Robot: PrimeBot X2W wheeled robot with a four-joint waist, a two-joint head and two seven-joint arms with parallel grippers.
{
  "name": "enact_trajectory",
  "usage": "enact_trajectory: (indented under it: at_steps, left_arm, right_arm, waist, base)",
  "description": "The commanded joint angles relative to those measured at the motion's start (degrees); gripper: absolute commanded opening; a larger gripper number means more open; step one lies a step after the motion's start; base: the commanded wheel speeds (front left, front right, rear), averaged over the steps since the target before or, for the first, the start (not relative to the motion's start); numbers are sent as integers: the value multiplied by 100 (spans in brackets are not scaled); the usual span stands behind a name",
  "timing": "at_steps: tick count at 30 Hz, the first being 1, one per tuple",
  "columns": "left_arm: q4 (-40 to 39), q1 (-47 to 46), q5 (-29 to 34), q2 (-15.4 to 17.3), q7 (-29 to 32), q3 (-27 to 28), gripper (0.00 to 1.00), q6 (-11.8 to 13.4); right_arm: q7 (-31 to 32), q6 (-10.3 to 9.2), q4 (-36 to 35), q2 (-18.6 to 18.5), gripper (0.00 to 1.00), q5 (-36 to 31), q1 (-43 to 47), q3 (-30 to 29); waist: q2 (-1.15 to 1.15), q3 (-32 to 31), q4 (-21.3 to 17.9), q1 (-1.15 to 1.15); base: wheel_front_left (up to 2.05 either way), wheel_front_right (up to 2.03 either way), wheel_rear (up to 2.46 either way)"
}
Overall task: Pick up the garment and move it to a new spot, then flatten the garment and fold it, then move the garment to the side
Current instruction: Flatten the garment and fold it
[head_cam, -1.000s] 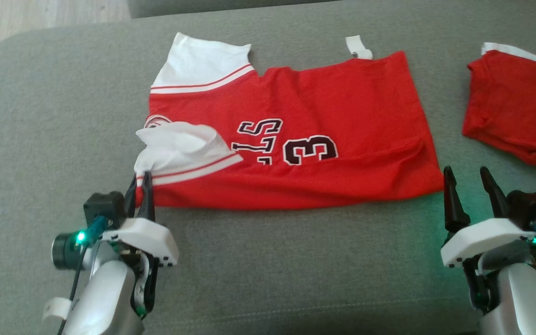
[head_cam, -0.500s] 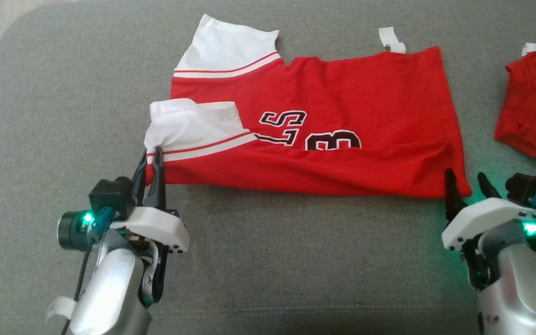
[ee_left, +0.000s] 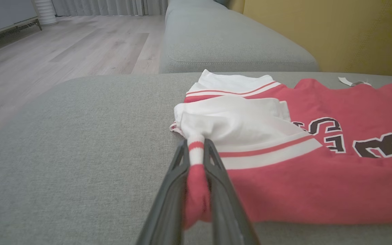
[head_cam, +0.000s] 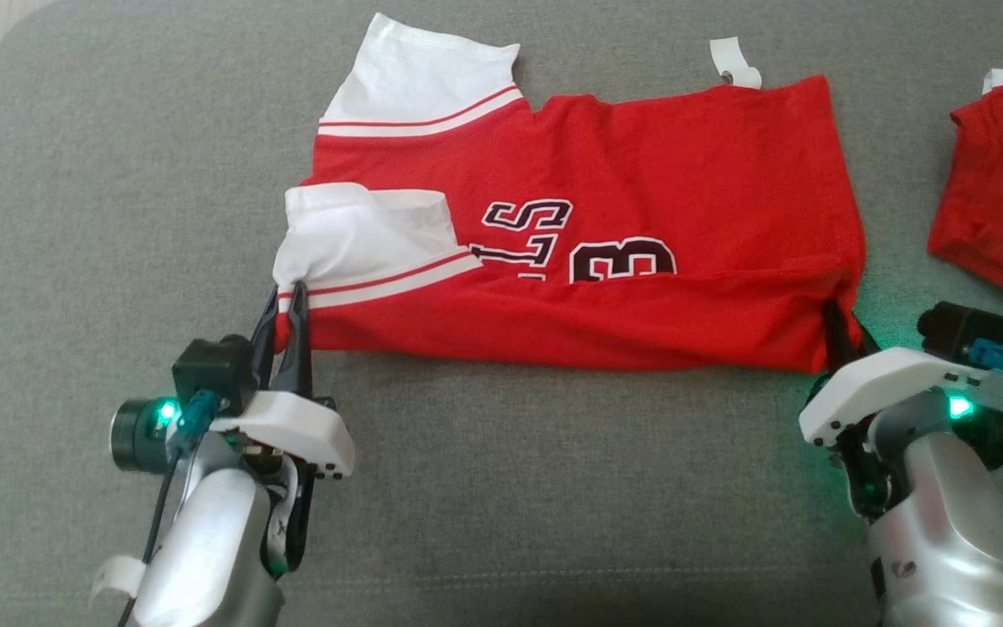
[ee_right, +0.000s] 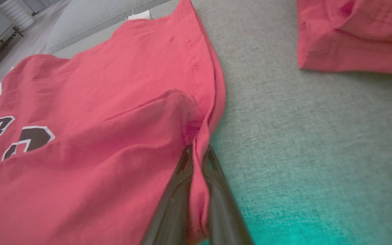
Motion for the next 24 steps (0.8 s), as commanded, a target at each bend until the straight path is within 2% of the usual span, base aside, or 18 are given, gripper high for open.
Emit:
enact_trajectory:
  at_steps: [1, 11, 24]
  left_arm:
    - [-128, -147, 70, 109, -77, 183, 0, -6]
    - [179, 50, 79, 254, -77, 182, 0, -36]
    - [194, 662, -38, 373, 149, 32, 0, -113]
  right_arm:
    - [-44, 37, -34, 10, 0, 46, -71, 193]
    - [-241, 37, -262, 10, 0, -323, 111, -47]
    - [540, 37, -1553, 10, 0, -340, 1094, -372]
  waist:
    - [0, -9, -17, 0]
    - [0, -350, -120, 0]
    - [0, -792, -156, 0]
  base:
    - [0, 0, 0]
    - [0, 0, 0]
    - [0, 0, 0]
